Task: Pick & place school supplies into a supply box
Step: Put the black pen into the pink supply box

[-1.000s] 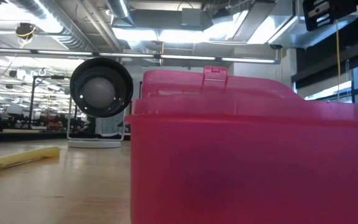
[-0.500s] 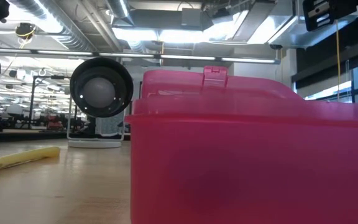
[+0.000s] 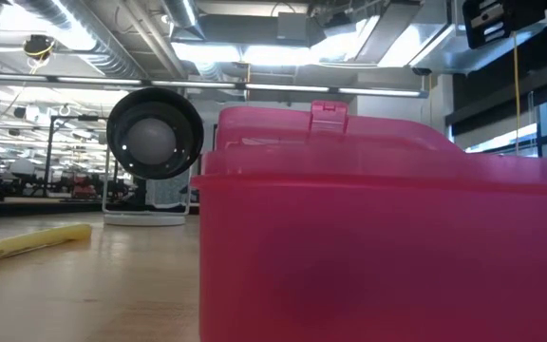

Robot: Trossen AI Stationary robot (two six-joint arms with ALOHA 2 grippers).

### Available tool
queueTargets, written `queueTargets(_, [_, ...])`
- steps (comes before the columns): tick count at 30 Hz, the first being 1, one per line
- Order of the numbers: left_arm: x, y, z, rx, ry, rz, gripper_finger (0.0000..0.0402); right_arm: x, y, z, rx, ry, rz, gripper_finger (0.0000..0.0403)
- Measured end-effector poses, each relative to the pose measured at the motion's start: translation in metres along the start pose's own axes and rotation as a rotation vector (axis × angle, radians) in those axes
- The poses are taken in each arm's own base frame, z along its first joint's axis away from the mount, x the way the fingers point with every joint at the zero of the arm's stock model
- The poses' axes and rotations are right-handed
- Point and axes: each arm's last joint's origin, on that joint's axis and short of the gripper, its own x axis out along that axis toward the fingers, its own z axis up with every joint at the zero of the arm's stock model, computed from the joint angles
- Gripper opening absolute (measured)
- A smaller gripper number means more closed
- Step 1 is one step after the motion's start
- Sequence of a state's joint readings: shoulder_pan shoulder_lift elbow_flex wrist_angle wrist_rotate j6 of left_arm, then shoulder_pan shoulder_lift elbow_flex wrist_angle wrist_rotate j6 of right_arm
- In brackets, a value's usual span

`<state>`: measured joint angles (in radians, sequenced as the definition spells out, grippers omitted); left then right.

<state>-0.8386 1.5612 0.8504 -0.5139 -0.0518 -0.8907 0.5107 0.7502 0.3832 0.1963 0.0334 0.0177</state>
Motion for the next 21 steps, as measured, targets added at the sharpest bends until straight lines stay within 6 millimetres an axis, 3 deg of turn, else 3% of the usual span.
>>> queueTargets(16, [0.025, 0.007, -0.012, 0.168, 0.138, 0.114, 0.0202, 0.0, 0.0, 0.0, 0.0, 0.0, 0.0, 0.0119])
queueTargets(21, [0.027, 0.008, -0.013, 0.175, 0.144, 0.131, 0.0181, 0.0, 0.0, -0.001, -0.001, 0.006, -0.001, 0.0119])
